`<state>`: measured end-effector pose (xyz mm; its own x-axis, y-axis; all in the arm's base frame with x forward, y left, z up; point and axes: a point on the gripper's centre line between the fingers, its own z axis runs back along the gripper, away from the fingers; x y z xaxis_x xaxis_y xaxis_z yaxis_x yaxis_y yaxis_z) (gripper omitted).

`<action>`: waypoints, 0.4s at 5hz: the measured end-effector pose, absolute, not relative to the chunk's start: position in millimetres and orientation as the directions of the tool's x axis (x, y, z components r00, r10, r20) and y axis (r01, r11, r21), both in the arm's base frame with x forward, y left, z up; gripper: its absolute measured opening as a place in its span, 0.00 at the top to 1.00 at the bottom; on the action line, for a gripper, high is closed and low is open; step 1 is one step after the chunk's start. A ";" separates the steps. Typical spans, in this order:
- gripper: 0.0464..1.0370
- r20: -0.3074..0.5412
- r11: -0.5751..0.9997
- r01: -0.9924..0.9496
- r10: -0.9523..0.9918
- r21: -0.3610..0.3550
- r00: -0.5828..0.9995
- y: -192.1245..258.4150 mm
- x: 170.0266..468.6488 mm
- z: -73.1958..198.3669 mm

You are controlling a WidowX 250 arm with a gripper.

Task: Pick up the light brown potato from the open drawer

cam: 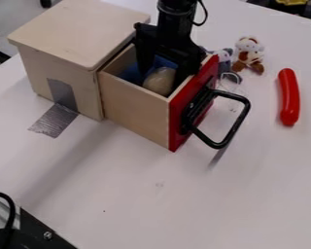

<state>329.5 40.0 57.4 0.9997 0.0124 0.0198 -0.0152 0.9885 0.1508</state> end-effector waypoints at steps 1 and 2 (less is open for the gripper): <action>0.04 0.010 0.990 -0.020 0.019 0.141 1.000 42.1 329.3 52.5; 0.09 0.003 0.991 -0.021 0.021 0.131 1.000 42.0 327.6 49.1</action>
<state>327.6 42.0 49.1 0.9998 0.0208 0.0027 -0.0210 0.9911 0.1312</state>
